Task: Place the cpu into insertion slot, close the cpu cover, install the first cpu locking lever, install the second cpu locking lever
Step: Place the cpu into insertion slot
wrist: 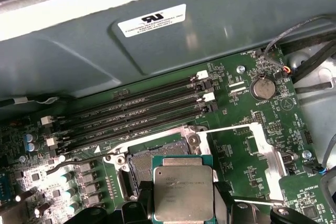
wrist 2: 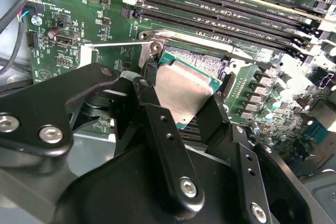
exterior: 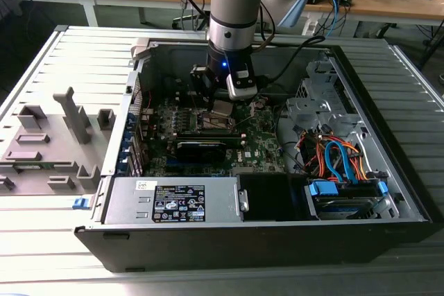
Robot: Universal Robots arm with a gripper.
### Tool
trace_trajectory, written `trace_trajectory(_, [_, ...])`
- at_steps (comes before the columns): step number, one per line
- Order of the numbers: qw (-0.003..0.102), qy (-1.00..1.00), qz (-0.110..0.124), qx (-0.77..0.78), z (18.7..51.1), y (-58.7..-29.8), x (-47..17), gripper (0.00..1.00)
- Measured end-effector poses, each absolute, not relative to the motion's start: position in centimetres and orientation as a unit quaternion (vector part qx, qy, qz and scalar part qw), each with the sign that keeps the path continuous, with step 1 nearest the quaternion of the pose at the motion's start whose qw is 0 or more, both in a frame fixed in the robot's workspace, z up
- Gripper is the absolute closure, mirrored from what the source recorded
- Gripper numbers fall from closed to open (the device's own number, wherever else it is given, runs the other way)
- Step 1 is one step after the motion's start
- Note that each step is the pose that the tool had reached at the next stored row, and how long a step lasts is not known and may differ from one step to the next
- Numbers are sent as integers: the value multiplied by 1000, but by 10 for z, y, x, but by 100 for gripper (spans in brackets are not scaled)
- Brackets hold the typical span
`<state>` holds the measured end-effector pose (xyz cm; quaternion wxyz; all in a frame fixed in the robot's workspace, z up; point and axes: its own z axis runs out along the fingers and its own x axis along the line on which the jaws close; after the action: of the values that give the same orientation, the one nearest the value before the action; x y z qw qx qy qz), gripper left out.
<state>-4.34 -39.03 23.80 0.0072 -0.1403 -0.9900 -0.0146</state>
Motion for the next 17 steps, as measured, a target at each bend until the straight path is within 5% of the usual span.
trace_trajectory(17, [7,-988,-15,-155,237,-390,-43,45])
